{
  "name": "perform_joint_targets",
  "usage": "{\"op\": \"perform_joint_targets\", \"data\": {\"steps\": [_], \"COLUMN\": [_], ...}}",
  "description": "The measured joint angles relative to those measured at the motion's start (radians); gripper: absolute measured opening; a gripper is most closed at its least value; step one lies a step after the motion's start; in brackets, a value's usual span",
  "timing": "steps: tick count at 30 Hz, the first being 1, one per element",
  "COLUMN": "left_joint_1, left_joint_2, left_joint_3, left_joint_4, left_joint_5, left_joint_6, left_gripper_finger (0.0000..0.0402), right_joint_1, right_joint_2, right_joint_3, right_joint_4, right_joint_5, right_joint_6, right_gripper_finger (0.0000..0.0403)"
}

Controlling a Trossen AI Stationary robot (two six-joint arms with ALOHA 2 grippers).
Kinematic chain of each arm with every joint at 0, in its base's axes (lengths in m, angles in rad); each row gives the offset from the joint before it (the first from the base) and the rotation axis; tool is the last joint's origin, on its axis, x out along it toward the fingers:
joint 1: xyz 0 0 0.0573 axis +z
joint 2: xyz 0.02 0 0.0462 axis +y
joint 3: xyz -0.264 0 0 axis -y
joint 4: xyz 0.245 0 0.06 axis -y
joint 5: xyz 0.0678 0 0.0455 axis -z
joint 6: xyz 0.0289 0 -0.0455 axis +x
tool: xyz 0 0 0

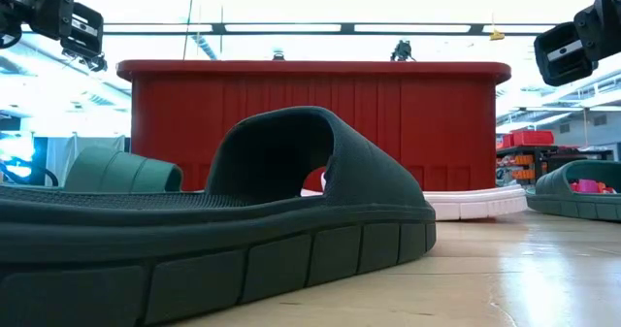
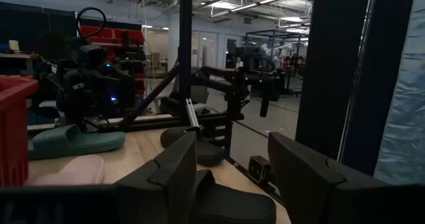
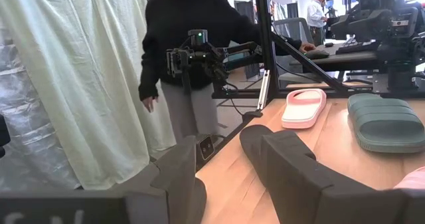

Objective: Pick and place slides into bin

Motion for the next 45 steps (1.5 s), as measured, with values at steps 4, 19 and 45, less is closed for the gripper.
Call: {"op": "perform_joint_targets", "data": {"steps": [4,19,45], "left_joint_1": [0.000,0.000,0.001], "left_joint_2": [0.000,0.000,0.001], "left_joint_3": [0.000,0.000,0.000], "left_joint_4": [0.000,0.000,0.115], "left_joint_5": [0.000,0.000,-0.448], "left_joint_6": [0.000,0.000,-0.214], "left_gripper_finger": [0.0196,0.0195,0.0195], "right_joint_1": [0.000,0.000,0.000], "right_joint_2": [0.000,0.000,0.000], "right_joint_3": [0.000,0.000,0.000], "right_joint_4": [0.000,0.000,-0.002], "right_joint_5": [0.000,0.000,0.000], "right_joint_6": [0.000,0.000,-0.008], "right_gripper_finger": [0.0175,0.0175,0.0175]}}
